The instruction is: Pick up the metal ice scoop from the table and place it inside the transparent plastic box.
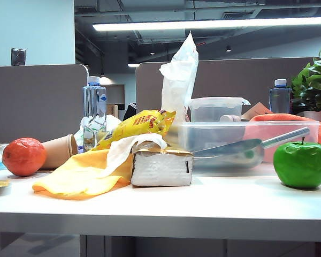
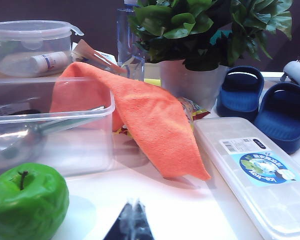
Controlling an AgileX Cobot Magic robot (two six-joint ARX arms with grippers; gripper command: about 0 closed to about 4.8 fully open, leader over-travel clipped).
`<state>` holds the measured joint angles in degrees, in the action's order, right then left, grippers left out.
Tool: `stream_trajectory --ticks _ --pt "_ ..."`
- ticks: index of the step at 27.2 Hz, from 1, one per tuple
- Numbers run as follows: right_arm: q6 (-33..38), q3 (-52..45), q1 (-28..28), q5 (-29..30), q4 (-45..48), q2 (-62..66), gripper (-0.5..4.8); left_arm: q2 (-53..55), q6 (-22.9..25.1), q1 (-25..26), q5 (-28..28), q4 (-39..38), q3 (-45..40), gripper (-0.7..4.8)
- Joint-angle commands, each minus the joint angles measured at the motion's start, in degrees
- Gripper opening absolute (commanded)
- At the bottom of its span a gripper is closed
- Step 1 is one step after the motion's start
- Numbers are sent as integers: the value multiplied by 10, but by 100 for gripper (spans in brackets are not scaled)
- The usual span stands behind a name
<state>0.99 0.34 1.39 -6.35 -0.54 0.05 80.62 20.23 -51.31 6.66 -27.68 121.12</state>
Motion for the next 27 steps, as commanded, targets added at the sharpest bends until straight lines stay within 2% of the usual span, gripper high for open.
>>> stream_trajectory --ticks 1,5,9,11,14,16,20,27 --pt "0 1 1 0 7 1 -1 -92 -2 1 -19 -2 -80 -6" --pt "0 1 1 0 7 1 -1 -230 -40 1 -76 9 -233 -6" --pt "0 1 1 0 7 1 -1 -402 -48 1 -148 72 -425 -6" --pt "0 1 1 0 8 1 -1 -476 -58 1 -157 107 -506 -6" --pt "0 1 1 0 8 1 -1 -565 -57 1 -165 107 -588 -6" --pt "0 1 1 0 8 1 -1 -610 -58 1 -181 97 -624 -4" --pt "0 1 1 0 8 1 -1 -688 -72 1 -180 64 -669 -2" --pt "0 1 2 0 8 1 -1 -757 -72 1 -180 -49 -671 -2"
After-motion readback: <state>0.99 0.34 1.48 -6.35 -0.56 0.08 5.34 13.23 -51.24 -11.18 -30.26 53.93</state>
